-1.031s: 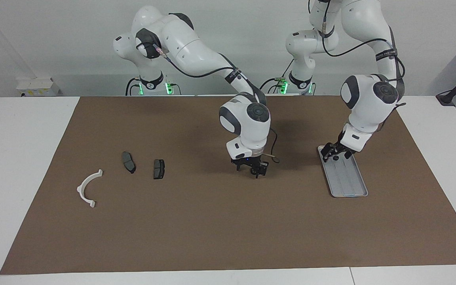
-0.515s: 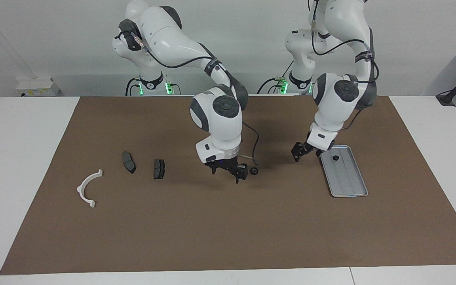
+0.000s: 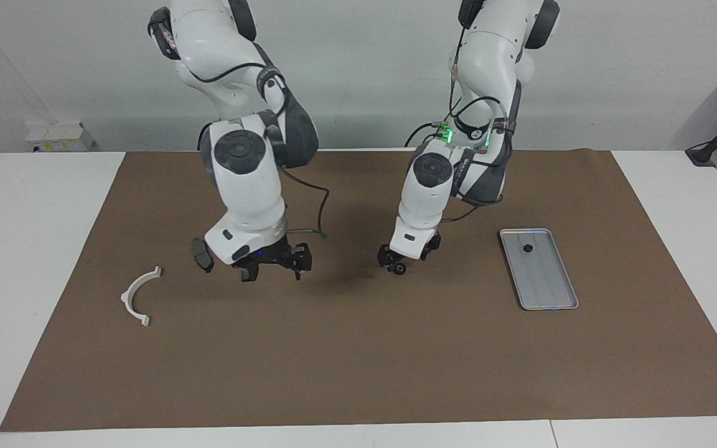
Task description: Pick bearing gear from pile to tray
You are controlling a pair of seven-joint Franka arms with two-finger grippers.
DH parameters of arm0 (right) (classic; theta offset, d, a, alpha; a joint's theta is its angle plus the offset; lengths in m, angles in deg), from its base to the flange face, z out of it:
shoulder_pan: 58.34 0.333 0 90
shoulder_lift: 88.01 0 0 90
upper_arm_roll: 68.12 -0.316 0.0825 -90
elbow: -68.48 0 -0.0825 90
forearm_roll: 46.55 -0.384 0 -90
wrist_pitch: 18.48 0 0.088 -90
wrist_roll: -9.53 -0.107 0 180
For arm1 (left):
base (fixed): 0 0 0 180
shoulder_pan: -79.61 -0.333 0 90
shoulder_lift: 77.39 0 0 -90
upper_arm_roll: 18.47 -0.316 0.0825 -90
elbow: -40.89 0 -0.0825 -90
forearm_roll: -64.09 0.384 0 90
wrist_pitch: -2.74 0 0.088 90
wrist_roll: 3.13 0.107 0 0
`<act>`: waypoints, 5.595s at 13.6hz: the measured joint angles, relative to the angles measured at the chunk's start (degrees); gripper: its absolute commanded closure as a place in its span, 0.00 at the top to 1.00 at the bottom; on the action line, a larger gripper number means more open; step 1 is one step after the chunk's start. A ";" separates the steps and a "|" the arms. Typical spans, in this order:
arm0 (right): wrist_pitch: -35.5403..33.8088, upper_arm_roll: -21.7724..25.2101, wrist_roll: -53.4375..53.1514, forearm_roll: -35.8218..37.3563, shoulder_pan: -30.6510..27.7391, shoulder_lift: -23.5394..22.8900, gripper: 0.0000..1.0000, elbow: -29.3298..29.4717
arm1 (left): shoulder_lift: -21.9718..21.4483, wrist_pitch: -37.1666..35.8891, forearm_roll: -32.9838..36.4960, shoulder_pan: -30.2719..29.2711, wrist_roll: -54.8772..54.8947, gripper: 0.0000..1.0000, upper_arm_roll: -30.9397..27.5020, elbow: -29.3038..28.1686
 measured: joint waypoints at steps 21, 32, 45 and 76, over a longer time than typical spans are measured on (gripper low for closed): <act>-15.32 3.64 10.19 -4.61 -9.99 31.68 1.00 -18.81 | 0.48 4.35 0.25 1.64 -4.34 0.58 -0.18 -4.07; -15.58 3.80 10.39 -4.61 -11.12 30.66 1.00 -18.82 | 0.17 -0.60 0.85 1.46 -4.84 0.13 -1.98 -2.22; -15.12 3.79 12.99 -3.90 -11.13 30.66 1.00 -18.81 | -9.24 -0.12 0.89 -27.51 37.15 0.13 -3.34 -9.03; -14.08 3.67 12.99 -3.61 -11.13 30.74 1.00 -18.80 | -28.80 -27.30 -4.06 -28.98 38.75 1.00 -2.53 -3.05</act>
